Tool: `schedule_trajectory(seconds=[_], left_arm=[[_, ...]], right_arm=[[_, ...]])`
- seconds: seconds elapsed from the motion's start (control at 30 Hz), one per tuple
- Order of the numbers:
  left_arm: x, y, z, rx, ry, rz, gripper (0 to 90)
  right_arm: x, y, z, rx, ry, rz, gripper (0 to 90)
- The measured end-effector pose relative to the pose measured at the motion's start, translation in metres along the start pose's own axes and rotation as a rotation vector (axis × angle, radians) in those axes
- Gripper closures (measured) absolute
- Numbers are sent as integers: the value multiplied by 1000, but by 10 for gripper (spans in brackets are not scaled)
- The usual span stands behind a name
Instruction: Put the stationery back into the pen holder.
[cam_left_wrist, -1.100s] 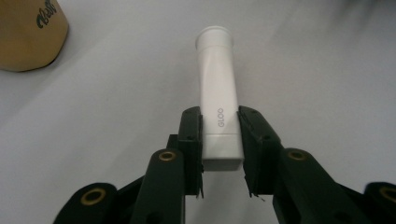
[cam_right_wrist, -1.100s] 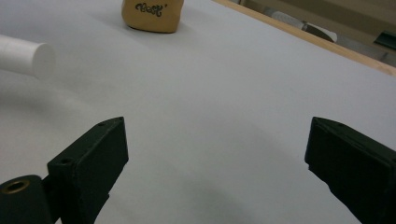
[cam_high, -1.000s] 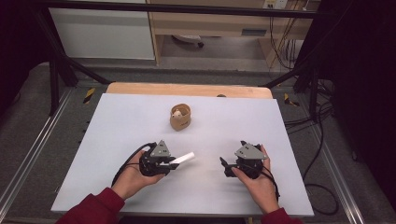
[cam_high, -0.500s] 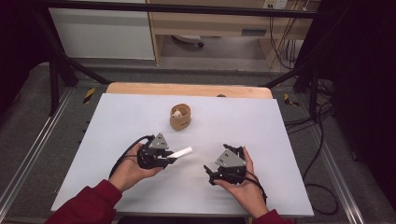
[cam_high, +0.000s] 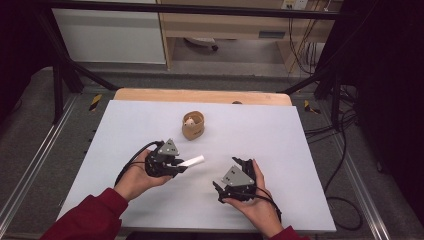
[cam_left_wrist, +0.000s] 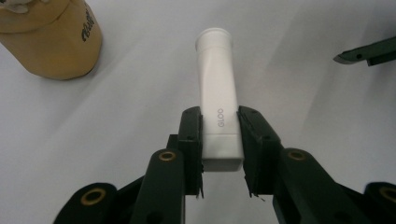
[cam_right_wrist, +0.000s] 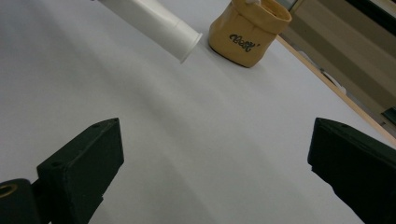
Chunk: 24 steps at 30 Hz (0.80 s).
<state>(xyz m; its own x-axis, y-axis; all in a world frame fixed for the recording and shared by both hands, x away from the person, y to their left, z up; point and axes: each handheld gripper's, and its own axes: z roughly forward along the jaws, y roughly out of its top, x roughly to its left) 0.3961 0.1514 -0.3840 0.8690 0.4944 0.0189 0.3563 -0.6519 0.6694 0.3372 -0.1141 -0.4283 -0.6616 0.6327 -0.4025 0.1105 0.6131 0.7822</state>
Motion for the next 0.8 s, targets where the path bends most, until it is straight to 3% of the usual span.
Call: schedule_trajectory(seconds=[0.3, 0.37, 0.47, 0.8], left_arm=[[3, -2, -3, 10, -8, -20, 712], [3, -3, -3, 15, -10, -22, 713], [2, -3, -3, 28, -13, -22, 713], [-5, 5, -4, 39, -21, -12, 713]], right_arm=[[14, 9, 8, 8, 12, -85, 38], [19, 10, 10, 12, 11, -113, 43], [28, 15, 12, 16, -1, -192, 73], [41, 22, 15, 11, -26, -304, 155]])
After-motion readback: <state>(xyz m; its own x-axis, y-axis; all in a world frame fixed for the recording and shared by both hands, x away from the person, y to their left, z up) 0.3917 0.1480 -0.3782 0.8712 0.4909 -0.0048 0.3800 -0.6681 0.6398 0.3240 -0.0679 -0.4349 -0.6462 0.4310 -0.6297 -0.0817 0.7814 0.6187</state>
